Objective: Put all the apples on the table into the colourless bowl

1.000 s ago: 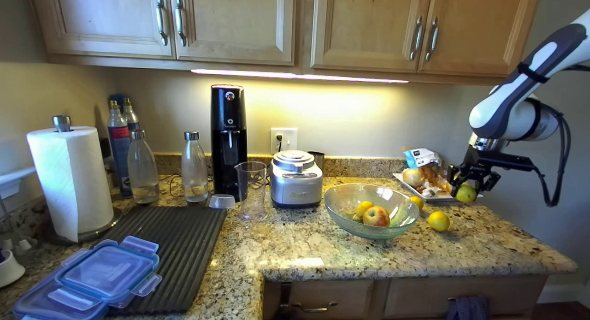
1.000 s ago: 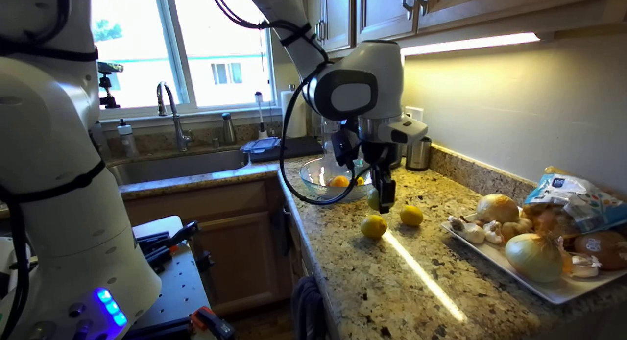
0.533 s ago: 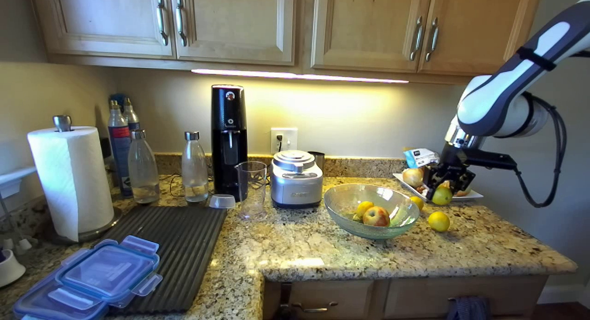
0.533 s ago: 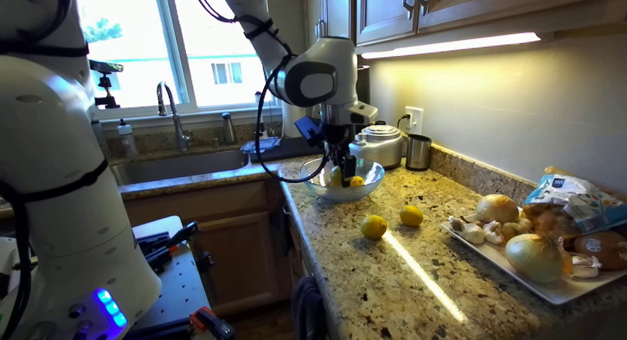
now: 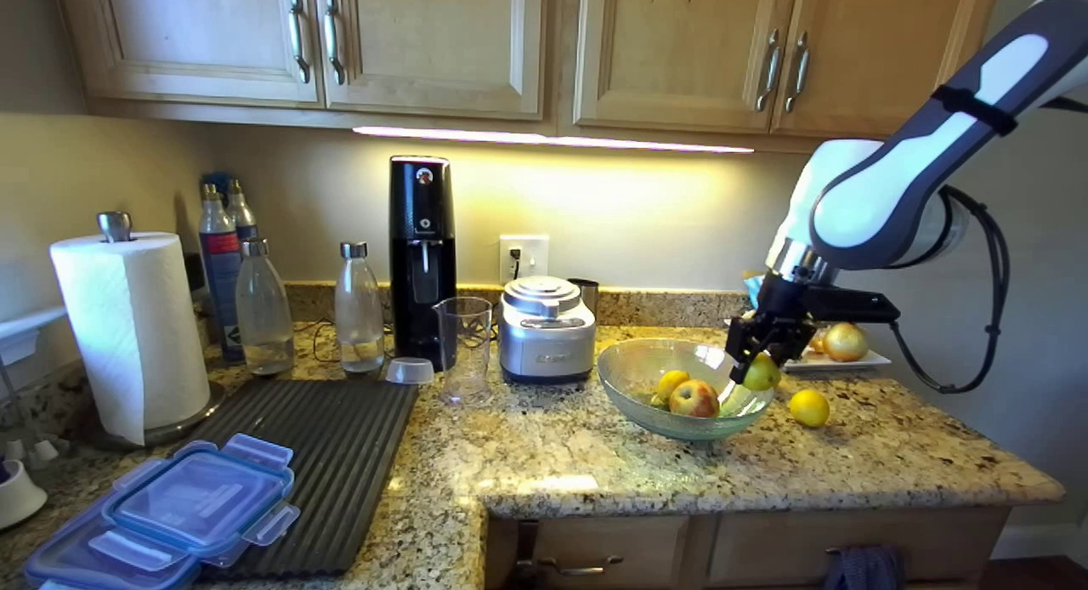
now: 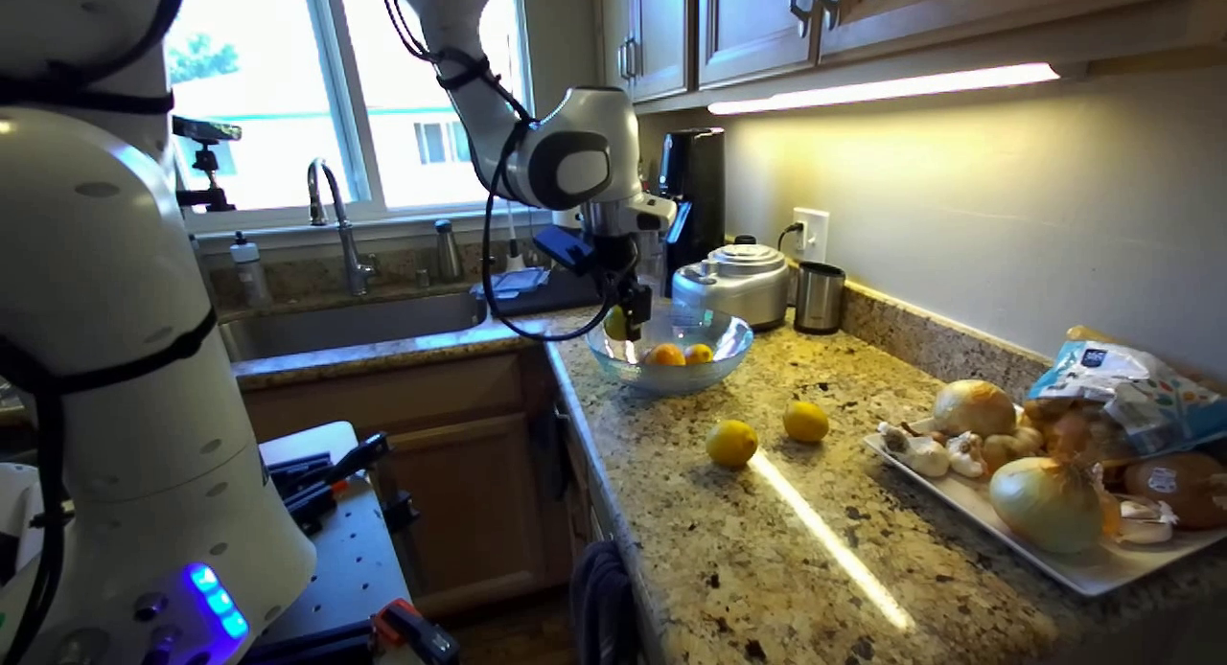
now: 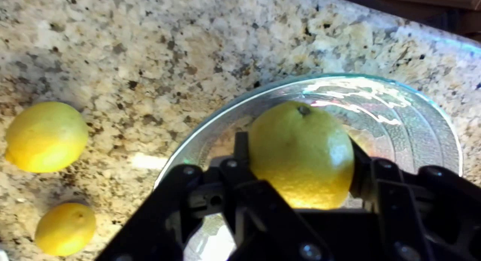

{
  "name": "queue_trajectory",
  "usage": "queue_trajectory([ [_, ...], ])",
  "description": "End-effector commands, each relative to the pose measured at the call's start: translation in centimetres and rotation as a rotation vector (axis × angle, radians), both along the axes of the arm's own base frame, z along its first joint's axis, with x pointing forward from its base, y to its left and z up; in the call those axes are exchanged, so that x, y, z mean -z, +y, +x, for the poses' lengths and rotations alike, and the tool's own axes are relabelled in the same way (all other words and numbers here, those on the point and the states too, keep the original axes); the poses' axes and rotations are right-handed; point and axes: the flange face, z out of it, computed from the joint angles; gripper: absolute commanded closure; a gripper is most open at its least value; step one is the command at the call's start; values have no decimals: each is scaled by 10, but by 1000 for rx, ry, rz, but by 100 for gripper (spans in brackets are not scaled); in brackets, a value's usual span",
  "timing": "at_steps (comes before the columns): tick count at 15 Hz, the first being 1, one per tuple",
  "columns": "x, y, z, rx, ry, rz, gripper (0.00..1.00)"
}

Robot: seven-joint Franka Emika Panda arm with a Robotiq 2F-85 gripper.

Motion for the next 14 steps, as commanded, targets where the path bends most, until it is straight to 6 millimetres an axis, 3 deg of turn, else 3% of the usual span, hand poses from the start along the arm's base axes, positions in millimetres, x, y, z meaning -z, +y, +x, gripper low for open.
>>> queue_trajectory([
  [1,12,29,16,-88,-59,-12,67],
  [7,38,77,43,-200,-114,-20,67],
  [11,47,97,62,-244,-177,-27,67],
  [12,47,98,67,-252,-199,-31,61],
  [14,47,94,76,-255,-235,-40,16],
])
